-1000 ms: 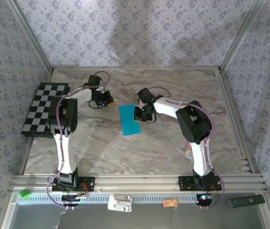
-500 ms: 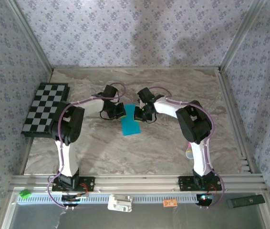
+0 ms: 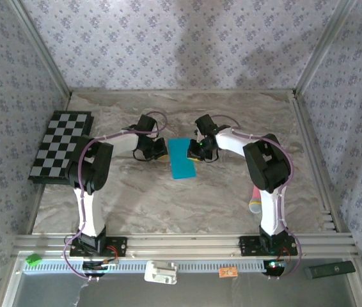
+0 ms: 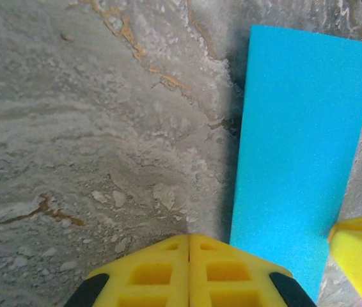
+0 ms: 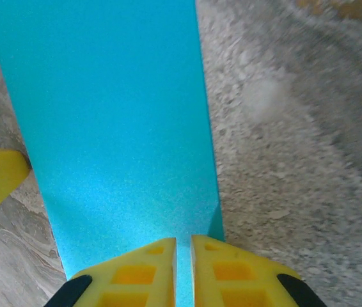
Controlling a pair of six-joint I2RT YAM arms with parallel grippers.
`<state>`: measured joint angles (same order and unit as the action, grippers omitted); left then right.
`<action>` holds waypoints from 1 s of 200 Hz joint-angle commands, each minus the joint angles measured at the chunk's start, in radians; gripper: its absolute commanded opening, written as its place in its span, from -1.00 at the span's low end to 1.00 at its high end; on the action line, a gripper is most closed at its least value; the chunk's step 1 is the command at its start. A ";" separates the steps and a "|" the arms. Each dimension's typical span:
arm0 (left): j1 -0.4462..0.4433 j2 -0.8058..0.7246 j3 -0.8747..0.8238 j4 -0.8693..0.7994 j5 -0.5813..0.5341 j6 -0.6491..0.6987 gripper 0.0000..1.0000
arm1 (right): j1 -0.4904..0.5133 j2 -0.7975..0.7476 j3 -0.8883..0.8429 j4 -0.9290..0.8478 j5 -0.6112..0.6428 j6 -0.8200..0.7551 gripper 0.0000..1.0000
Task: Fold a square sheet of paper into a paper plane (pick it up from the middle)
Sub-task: First fold the square sheet of paper in half at the center of the table.
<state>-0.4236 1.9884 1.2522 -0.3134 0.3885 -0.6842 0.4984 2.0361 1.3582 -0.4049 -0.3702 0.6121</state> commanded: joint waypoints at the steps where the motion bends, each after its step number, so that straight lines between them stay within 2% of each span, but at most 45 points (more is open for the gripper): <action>1: 0.000 0.031 0.044 -0.030 0.010 0.042 -0.87 | -0.003 -0.016 0.016 -0.033 0.017 -0.017 -0.70; 32: -0.002 0.007 0.057 -0.046 0.000 0.044 -0.87 | -0.004 0.013 0.028 -0.038 0.038 -0.030 -0.70; 58: -0.007 -0.072 0.041 -0.043 -0.055 0.021 -0.85 | -0.001 0.022 0.039 -0.045 0.036 -0.032 -0.71; 94: -0.051 -0.141 0.004 0.011 -0.050 -0.055 -0.74 | 0.017 0.017 0.018 -0.063 0.057 0.037 -0.75; 151: -0.100 -0.142 -0.066 0.123 -0.019 -0.197 -0.71 | 0.042 -0.030 -0.024 -0.021 0.058 0.160 -0.80; 200: -0.102 -0.092 -0.064 0.118 0.000 -0.205 -0.77 | 0.011 -0.070 -0.038 0.005 0.060 0.131 -0.79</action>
<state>-0.5285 1.8652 1.1797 -0.2123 0.3599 -0.8661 0.5289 2.0033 1.3300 -0.4019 -0.3206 0.7414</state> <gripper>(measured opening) 0.123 0.104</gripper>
